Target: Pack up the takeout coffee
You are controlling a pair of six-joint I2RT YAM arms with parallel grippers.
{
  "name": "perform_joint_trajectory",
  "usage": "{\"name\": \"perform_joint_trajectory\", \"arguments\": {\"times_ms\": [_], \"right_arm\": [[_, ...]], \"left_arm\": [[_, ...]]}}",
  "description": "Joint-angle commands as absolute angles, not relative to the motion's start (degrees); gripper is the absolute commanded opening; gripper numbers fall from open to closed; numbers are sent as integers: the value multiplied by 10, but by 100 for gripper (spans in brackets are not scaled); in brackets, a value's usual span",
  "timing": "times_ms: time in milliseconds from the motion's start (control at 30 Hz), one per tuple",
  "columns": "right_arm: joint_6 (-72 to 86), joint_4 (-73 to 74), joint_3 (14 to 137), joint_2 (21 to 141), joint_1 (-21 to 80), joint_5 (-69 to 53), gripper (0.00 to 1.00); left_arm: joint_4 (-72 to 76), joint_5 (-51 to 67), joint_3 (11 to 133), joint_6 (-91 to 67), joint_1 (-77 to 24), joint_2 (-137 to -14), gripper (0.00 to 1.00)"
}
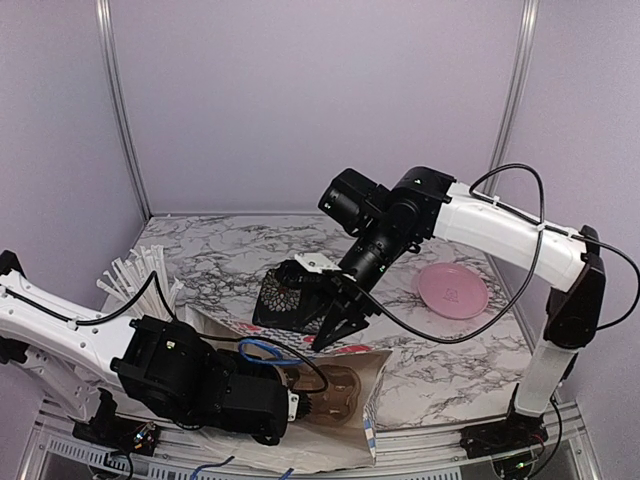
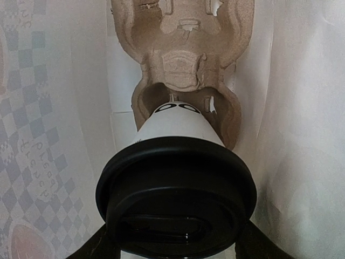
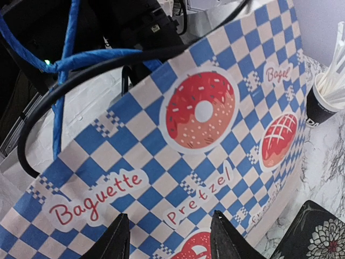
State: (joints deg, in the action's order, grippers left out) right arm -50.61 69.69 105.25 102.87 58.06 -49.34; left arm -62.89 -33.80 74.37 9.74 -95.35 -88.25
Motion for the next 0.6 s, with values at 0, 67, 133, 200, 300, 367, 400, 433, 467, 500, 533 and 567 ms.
{"name": "perform_joint_trajectory", "arguments": {"times_ms": [0, 67, 133, 200, 300, 367, 400, 433, 467, 500, 533, 567], "right_arm": [[-498, 716, 1085, 1031, 611, -493, 48], [-497, 714, 1087, 1032, 614, -486, 48], [-493, 711, 1093, 1034, 614, -476, 48], [-491, 712, 1108, 1039, 614, -471, 48], [-493, 715, 1119, 1045, 614, -471, 48], [-493, 717, 1121, 1048, 609, -470, 48], [-493, 719, 1122, 1047, 605, -472, 48], [-493, 719, 1124, 1046, 599, -474, 48], [-494, 720, 1127, 1045, 592, -477, 48], [-494, 722, 1129, 1045, 587, -478, 49], [-494, 723, 1132, 1043, 583, -478, 49], [-494, 724, 1133, 1042, 580, -474, 49]], "left_arm": [[-602, -366, 710, 123, -955, -866, 27], [-586, -379, 700, 136, -955, -860, 27], [-573, -384, 691, 149, -956, -854, 27], [-568, -382, 684, 158, -955, -853, 27], [-568, -381, 687, 162, -955, -851, 27], [-569, -384, 694, 163, -955, -847, 27], [-570, -386, 699, 162, -955, -843, 27], [-570, -386, 706, 162, -955, -839, 27], [-570, -385, 712, 163, -955, -836, 27], [-570, -382, 715, 165, -955, -834, 27], [-570, -377, 716, 167, -955, -833, 27], [-570, -370, 717, 169, -955, -833, 27]]}}
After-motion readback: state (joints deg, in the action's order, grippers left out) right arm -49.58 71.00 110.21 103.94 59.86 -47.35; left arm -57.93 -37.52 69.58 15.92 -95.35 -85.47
